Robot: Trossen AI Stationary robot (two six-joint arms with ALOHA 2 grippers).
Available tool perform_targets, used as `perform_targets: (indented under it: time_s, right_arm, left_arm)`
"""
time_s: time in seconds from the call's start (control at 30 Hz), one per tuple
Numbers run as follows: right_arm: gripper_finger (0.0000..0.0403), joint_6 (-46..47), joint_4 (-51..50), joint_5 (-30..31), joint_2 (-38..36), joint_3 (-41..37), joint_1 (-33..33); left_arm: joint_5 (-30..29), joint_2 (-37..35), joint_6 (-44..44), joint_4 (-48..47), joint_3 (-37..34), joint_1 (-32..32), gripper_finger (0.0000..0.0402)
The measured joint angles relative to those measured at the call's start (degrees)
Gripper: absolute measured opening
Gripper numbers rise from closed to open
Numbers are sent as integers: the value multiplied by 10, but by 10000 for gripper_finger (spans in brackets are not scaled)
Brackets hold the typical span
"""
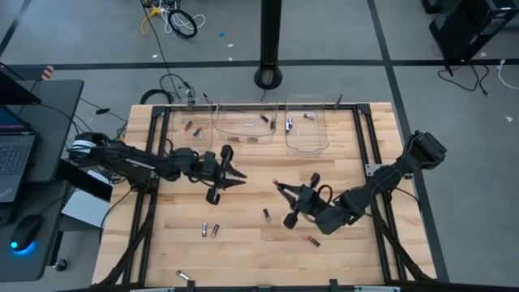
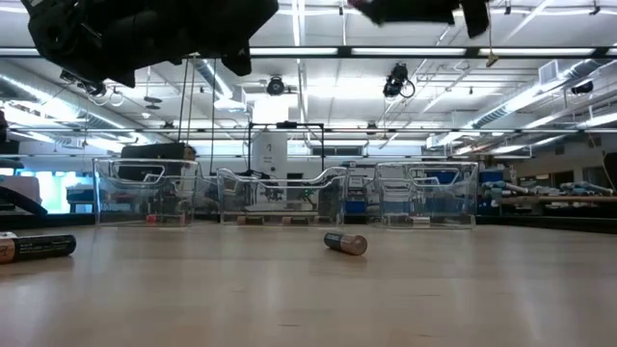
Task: Sort batteries
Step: Put the orange battery into the left transparent bin
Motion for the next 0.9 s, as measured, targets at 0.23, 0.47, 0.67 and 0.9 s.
perform_targets:
  time_s: [0.23,0.47,0.67,0.9]
  right_arm:
    - [60,-158,158,-81,0,0,-12]
    - [60,-183,170,-123,0,0,-22]
    - [60,-189,170,-138,0,0,-22]
    - [60,-199,174,-147,0,0,-22]
  left_arm:
    - [-2,67,-17,29,47,-29,175]
    - [3,114,-15,29,113,-44,230]
    - [44,127,-16,26,145,-46,230]
    - [62,158,-16,24,175,-53,209]
